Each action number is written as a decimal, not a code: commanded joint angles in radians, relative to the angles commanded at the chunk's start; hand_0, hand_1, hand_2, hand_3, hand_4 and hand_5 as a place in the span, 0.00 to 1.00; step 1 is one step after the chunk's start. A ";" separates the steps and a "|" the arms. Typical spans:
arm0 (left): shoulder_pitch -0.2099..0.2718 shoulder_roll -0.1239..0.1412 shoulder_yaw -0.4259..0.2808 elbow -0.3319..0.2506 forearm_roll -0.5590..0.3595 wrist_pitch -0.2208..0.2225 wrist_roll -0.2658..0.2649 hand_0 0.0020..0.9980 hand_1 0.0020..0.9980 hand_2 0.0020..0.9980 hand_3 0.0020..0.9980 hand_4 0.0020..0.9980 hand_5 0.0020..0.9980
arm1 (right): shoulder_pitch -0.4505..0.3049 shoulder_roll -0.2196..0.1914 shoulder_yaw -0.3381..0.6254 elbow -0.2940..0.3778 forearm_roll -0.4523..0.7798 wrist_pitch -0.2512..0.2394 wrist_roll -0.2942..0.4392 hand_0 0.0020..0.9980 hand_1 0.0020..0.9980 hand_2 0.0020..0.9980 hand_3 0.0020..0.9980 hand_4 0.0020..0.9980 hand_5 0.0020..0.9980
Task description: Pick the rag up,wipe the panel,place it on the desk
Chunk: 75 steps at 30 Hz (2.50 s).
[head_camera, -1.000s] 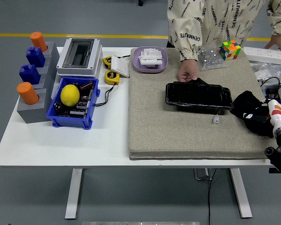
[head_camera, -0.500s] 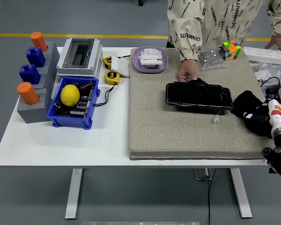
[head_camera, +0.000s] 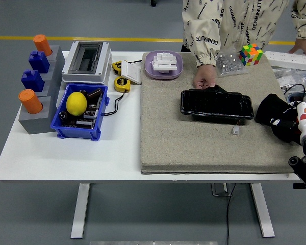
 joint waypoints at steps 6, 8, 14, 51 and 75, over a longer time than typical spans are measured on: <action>0.000 -0.002 -0.006 0.000 0.002 0.000 0.000 0.61 0.64 0.66 0.56 0.63 0.44 | 0.006 -0.014 0.015 0.015 -0.005 0.000 -0.008 0.28 0.41 0.44 0.47 0.96 0.12; 0.000 -0.002 -0.009 0.000 0.004 0.000 0.000 0.61 0.64 0.66 0.56 0.63 0.44 | 0.008 -0.016 0.019 0.023 -0.006 0.000 -0.011 0.28 0.41 0.44 0.47 0.96 0.12; 0.002 -0.002 -0.015 -0.001 0.007 0.000 0.000 0.61 0.64 0.66 0.56 0.63 0.44 | 0.011 -0.017 0.024 0.074 -0.010 -0.008 -0.026 0.29 0.41 0.44 0.47 0.96 0.12; -0.001 -0.004 -0.016 -0.001 0.007 0.001 0.001 0.61 0.64 0.66 0.56 0.63 0.44 | 0.004 0.032 -0.093 0.225 0.076 -0.019 -0.057 0.29 0.40 0.44 0.48 0.97 0.12; -0.002 -0.004 -0.013 -0.001 0.004 0.000 0.001 0.61 0.64 0.66 0.56 0.63 0.44 | 0.012 0.031 -0.086 0.206 0.076 -0.014 -0.056 0.28 0.40 0.44 0.48 0.96 0.13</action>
